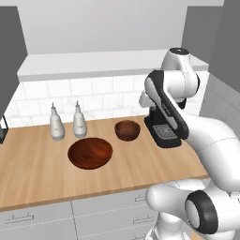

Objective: Pick up the bowls on the counter and stack them on top of one another in the open cabinet. Place the smaller bowl on top of the larger bowl.

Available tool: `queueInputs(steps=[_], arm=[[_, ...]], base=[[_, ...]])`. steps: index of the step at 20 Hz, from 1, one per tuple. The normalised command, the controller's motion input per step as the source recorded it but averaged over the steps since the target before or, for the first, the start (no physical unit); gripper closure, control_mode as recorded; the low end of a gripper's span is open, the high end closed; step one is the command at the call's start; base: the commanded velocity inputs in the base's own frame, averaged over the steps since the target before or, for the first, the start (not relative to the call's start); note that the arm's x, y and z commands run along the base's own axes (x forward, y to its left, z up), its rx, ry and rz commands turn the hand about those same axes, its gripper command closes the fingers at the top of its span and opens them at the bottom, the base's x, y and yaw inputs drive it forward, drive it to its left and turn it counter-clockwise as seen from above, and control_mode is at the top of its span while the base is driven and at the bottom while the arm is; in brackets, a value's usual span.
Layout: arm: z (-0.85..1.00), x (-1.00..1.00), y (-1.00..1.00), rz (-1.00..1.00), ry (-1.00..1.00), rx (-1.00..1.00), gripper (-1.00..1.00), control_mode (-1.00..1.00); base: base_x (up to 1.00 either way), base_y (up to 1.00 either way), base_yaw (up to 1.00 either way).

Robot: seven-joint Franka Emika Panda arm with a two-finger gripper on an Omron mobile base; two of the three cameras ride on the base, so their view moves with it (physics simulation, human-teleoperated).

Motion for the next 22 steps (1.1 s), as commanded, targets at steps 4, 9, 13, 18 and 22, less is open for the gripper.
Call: queueInputs(steps=[4,9,13,18,22], arm=[[0.0,-0.01,-0.01,0.0,0.0,0.02,-1.0,-1.0],[-0.1,-0.32,0.51,0.07,0.03,-0.02,-1.0,-1.0],[-0.32,-0.05,0.95,0.13,0.07,-0.05,-1.0,-1.0],[-0.68,0.2,0.9,0.16,0.16,-0.07,-1.0,-1.0],[-0.96,0.65,0.16,0.12,0.21,-0.09,-1.0,-1.0]], base=[[0.0,0.0,0.0],[0.0,0.0,0.0],[0.0,0.0,0.0],[0.0,0.0,0.0],[0.0,0.0,0.0]])
